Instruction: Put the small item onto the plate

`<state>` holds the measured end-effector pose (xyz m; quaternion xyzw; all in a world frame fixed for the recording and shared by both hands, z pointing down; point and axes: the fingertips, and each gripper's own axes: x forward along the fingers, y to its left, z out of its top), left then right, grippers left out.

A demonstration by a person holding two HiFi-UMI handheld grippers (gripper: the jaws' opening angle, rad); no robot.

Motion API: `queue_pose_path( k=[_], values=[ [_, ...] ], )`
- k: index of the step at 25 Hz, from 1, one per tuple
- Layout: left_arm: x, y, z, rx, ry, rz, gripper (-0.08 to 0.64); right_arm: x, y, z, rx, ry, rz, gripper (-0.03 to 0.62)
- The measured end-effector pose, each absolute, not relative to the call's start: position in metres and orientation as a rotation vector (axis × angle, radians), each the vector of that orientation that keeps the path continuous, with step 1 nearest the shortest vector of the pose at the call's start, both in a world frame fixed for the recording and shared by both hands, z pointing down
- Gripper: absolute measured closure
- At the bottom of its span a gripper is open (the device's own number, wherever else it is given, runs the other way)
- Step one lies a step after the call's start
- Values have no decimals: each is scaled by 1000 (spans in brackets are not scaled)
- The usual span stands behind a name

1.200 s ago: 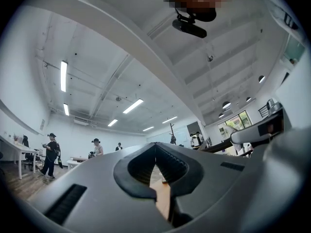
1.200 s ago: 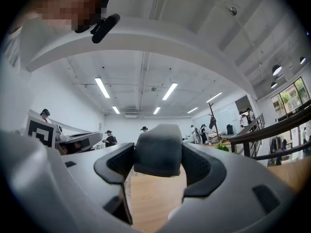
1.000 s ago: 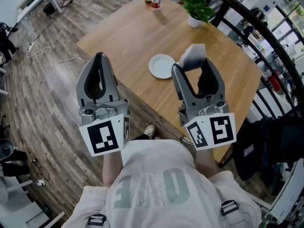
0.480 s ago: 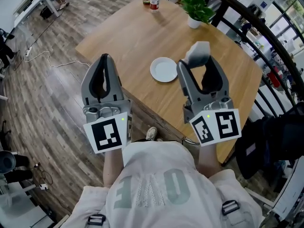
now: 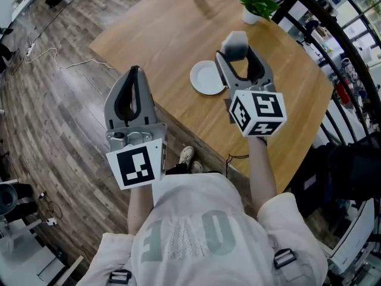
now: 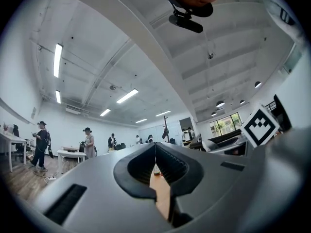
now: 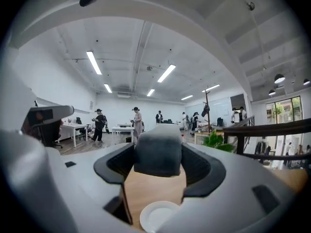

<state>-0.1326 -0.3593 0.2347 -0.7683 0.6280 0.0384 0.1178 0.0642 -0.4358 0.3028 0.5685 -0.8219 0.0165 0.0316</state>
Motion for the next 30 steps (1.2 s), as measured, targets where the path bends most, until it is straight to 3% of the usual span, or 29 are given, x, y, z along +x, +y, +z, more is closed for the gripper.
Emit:
queue_pose_path(
  k=[18,30],
  values=[
    [-145,-373,268,-2256,1899,-39,551,45,-504,514,1447,-2171,400,281],
    [-166,-372,278,-2216,1949,-135,551,57,-507,596,1354,-1964,603,282]
  ],
)
